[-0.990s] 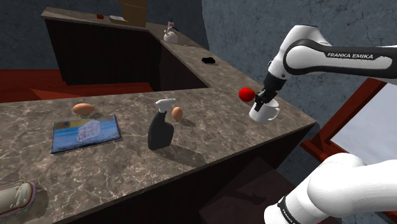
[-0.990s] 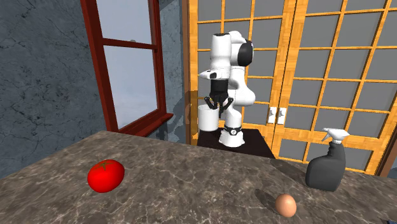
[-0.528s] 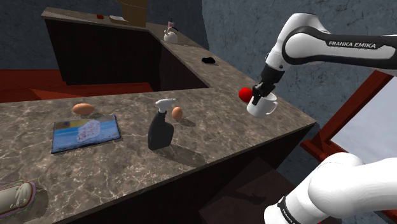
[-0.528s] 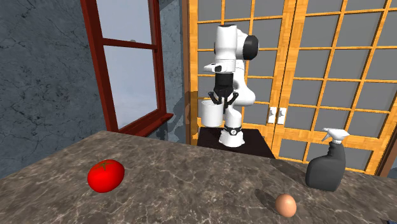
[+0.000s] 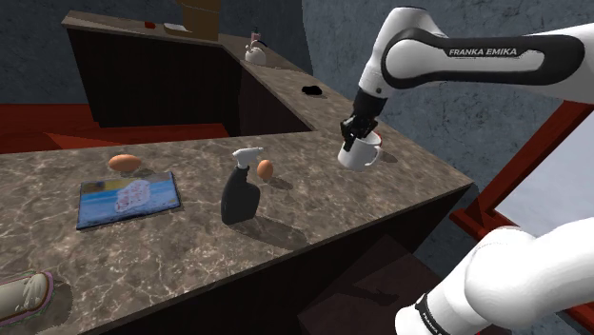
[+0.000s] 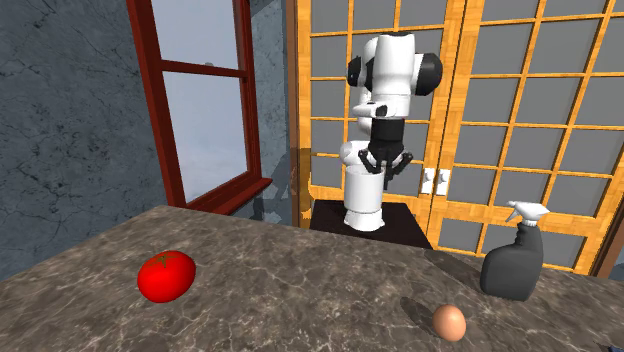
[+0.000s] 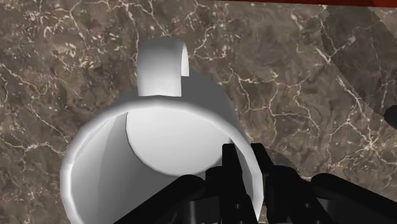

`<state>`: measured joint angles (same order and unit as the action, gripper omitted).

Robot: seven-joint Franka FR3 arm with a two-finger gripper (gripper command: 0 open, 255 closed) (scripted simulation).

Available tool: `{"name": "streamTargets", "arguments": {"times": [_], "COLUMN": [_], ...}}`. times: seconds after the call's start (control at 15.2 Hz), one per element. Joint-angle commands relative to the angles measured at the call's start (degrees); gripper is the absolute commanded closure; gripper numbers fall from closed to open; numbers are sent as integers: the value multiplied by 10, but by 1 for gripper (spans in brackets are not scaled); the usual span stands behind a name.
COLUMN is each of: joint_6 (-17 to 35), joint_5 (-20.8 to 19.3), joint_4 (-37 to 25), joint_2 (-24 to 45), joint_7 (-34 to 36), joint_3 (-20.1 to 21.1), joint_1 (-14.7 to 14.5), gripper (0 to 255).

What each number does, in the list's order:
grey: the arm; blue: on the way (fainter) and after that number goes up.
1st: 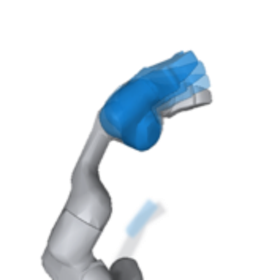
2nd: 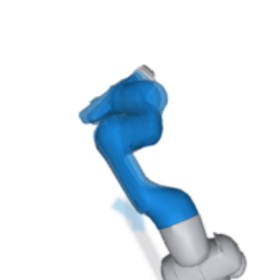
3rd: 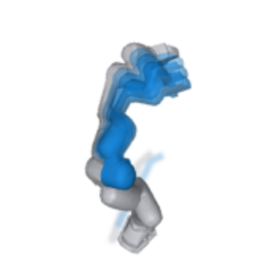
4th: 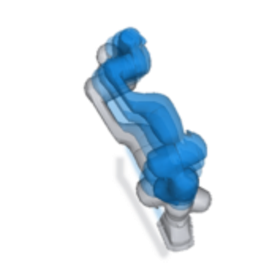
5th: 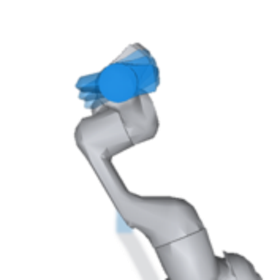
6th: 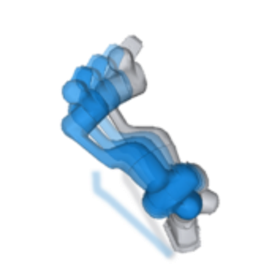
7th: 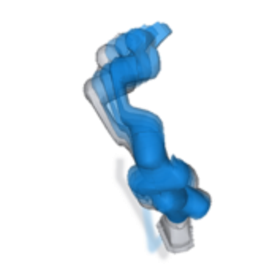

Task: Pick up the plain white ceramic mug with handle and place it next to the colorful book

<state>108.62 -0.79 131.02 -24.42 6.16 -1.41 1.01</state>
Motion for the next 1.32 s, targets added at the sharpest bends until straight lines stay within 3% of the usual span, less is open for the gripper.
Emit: {"name": "streamTargets", "arguments": {"times": [0.0, 0.66, 1.25], "joint_6": [4, -3, -57], "joint_5": [6, 7, -26], "joint_4": [-30, -208, -444], "joint_2": [34, 205, 391], "joint_7": [20, 121, 205], "joint_3": [14, 78, 113], "joint_1": [-8, -46, -91], "gripper": [255, 255, 255]}}
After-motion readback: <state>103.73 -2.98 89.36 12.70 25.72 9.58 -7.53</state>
